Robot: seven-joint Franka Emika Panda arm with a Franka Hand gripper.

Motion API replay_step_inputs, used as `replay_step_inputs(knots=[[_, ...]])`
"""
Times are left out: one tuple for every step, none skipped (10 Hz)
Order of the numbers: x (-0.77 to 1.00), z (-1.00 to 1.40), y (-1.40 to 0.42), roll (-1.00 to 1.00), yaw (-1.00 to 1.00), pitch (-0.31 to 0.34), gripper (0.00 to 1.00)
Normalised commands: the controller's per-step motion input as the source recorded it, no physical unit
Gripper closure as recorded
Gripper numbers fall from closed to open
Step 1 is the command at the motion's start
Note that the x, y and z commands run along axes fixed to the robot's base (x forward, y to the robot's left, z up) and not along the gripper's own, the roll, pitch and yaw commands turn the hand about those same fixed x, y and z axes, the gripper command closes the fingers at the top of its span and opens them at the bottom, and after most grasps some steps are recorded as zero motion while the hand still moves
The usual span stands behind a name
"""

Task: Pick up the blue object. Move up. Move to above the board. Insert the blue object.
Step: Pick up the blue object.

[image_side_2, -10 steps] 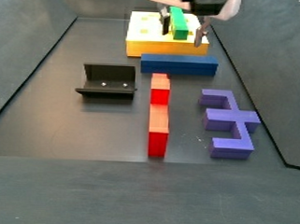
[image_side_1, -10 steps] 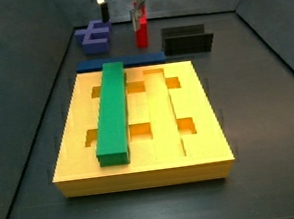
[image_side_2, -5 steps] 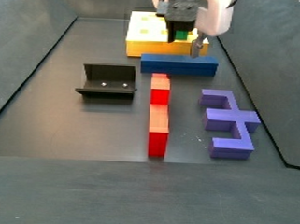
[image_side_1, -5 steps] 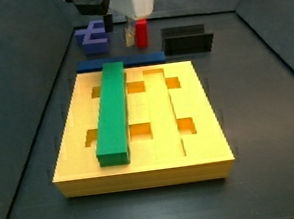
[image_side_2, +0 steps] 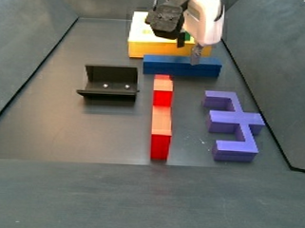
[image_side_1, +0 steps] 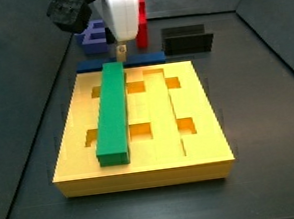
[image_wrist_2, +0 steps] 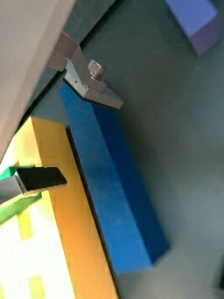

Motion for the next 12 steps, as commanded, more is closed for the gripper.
replay_step_inputs(knots=[[-0.17, -0.20, 0.00, 0.25, -0.23, 0.000, 0.00], [-0.05, -0.21, 0.00, 0.27, -0.25, 0.000, 0.00], [0.00, -0.17, 0.00, 0.23, -0.30, 0.000, 0.00], [0.09, -0.21, -0.03, 0.12, -0.15, 0.023, 0.00], [0.14, -0.27, -0.03, 0.08, -0.07, 0.036, 0.00], [0.03, -0.26, 0.00, 0.01, -0.07, 0.011, 0.00], [0.00, -0.24, 0.00, 0.00, -0.11, 0.000, 0.00], [0.00, -0.20, 0.06, 0.00, -0.17, 0.003, 0.00], [0.00, -0.13, 0.12, -0.01, -0.35, 0.026, 0.00], [0.04, -0.16, 0.15, 0.00, -0.45, 0.043, 0.00], [0.05, -0.10, 0.09, -0.01, -0.46, 0.059, 0.00], [0.05, -0.06, 0.03, -0.03, -0.42, 0.056, 0.00]])
